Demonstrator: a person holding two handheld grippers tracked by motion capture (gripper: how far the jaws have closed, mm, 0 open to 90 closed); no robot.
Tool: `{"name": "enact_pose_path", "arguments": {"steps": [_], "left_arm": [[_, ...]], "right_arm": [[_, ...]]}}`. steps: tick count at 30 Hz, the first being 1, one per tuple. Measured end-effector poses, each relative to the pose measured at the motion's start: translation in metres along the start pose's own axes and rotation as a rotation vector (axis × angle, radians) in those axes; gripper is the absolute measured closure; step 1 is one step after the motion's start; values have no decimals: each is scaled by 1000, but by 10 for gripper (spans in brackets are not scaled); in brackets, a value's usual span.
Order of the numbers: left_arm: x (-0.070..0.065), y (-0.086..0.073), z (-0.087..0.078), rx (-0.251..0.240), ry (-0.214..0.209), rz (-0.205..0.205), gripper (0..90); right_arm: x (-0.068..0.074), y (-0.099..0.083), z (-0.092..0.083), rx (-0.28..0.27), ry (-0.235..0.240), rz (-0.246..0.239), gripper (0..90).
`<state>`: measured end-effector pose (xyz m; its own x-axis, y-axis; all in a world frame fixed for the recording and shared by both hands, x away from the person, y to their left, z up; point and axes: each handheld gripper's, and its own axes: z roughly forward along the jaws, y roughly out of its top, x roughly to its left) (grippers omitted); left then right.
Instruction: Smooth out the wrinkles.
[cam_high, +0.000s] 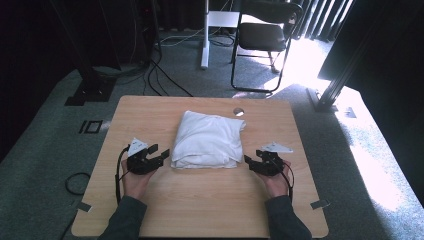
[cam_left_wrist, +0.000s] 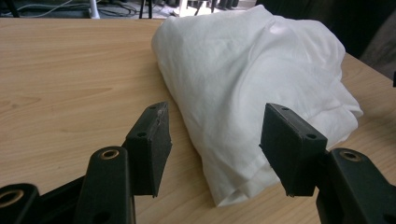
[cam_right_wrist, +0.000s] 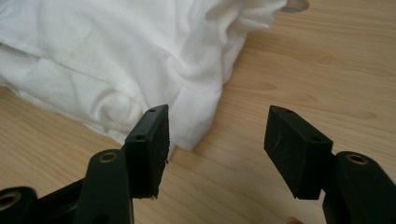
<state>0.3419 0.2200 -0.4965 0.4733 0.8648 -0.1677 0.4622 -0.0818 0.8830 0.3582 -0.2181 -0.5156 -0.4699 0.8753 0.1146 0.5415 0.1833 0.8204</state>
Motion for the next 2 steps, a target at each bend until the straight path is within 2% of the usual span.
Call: {"name": "enact_pose_path", "arguments": {"steps": [2], "left_arm": [[0, -1, -2, -2, 3, -4, 435]], "right_arm": [[-3, -1, -5, -3, -3, 9, 395]]}}
